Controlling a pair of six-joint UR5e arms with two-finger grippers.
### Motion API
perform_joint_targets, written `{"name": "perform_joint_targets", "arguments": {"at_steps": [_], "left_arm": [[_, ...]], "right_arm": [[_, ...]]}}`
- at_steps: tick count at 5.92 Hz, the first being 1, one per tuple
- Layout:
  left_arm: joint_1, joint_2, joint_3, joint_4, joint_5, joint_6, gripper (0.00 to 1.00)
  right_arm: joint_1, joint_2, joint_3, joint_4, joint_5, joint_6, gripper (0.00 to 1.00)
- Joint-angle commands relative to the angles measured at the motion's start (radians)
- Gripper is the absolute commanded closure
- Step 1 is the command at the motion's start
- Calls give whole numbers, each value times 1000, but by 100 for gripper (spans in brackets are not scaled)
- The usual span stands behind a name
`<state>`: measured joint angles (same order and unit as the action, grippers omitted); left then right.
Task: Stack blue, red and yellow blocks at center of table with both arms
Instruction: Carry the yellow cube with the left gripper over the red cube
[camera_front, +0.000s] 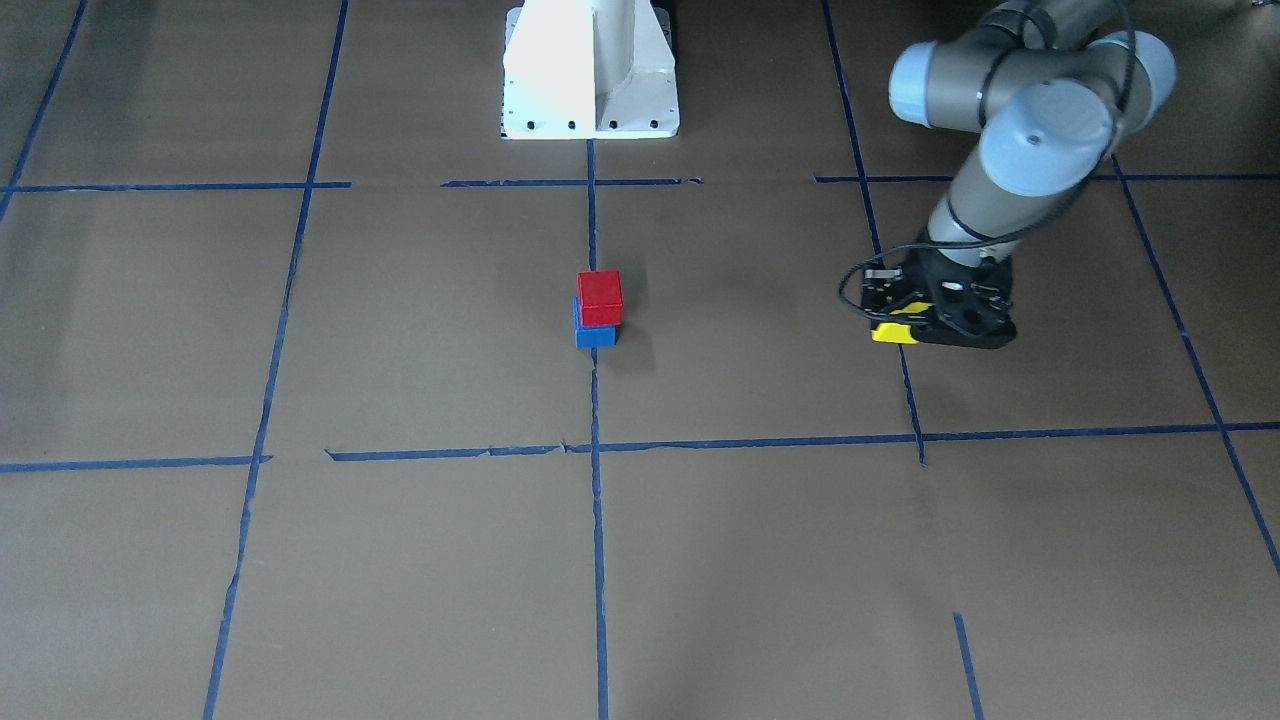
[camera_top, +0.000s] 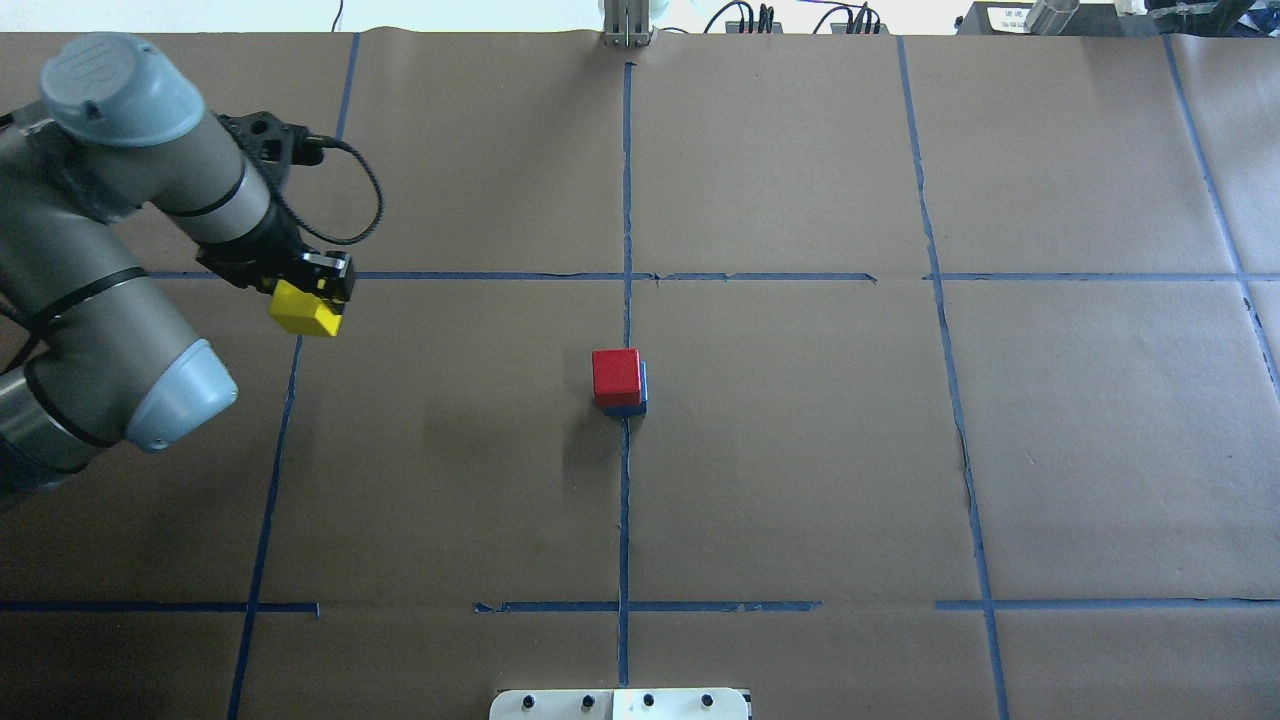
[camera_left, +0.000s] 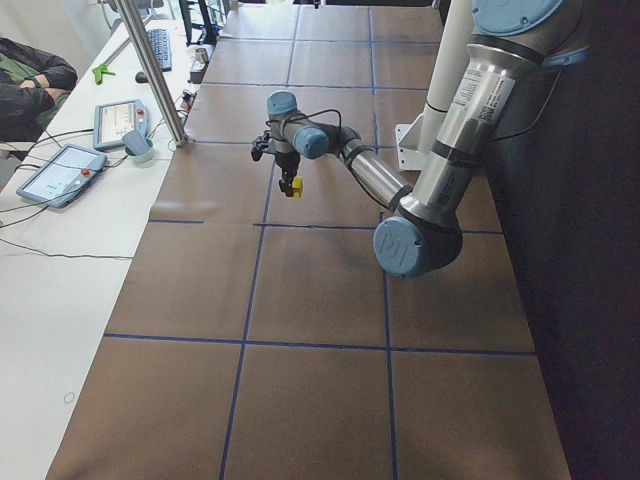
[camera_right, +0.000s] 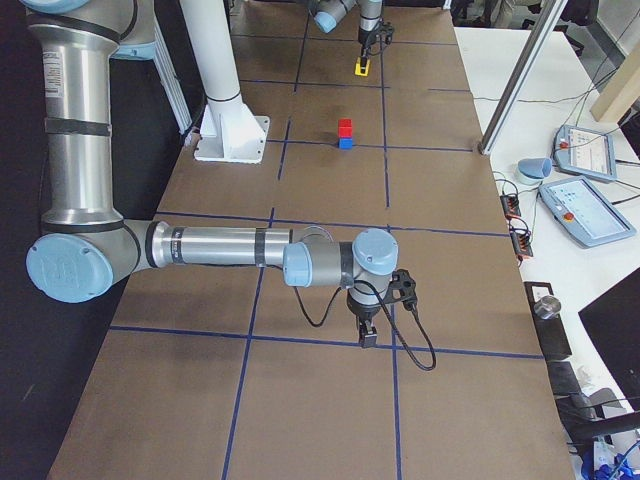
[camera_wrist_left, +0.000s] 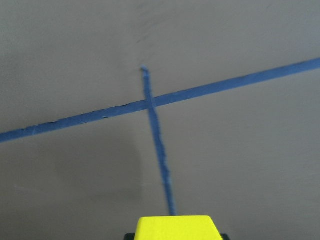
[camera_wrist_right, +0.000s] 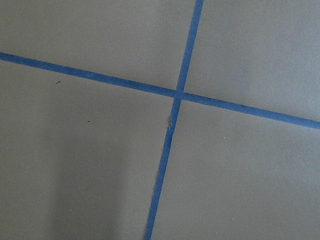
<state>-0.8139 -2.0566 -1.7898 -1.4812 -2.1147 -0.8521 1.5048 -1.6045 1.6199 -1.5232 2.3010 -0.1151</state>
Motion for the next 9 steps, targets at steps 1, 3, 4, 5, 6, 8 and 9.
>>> {"name": "perform_joint_targets", "arguments": {"at_steps": [1,3,4,5,6,8,9], "left_arm": [[126,-194,41,36,62,-279,91],[237,-388,178,30,157,-424,90],[260,-443,241,21,180,-436,89],[274,-453,262,19,180,-446,89],[281,-453,262,19,180,-446,89],[283,-448,262,19,180,-444,88],[283,-445,262,19,182,-443,88]], "right_arm": [[0,0,0,0,0,0,0],[0,0,0,0,0,0,0],[0,0,-2,0,0,0,0],[0,0,-2,-2,0,0,0],[0,0,-2,0,0,0,0],[0,0,-2,-2,0,0,0],[0,0,-2,0,0,0,0]]}}
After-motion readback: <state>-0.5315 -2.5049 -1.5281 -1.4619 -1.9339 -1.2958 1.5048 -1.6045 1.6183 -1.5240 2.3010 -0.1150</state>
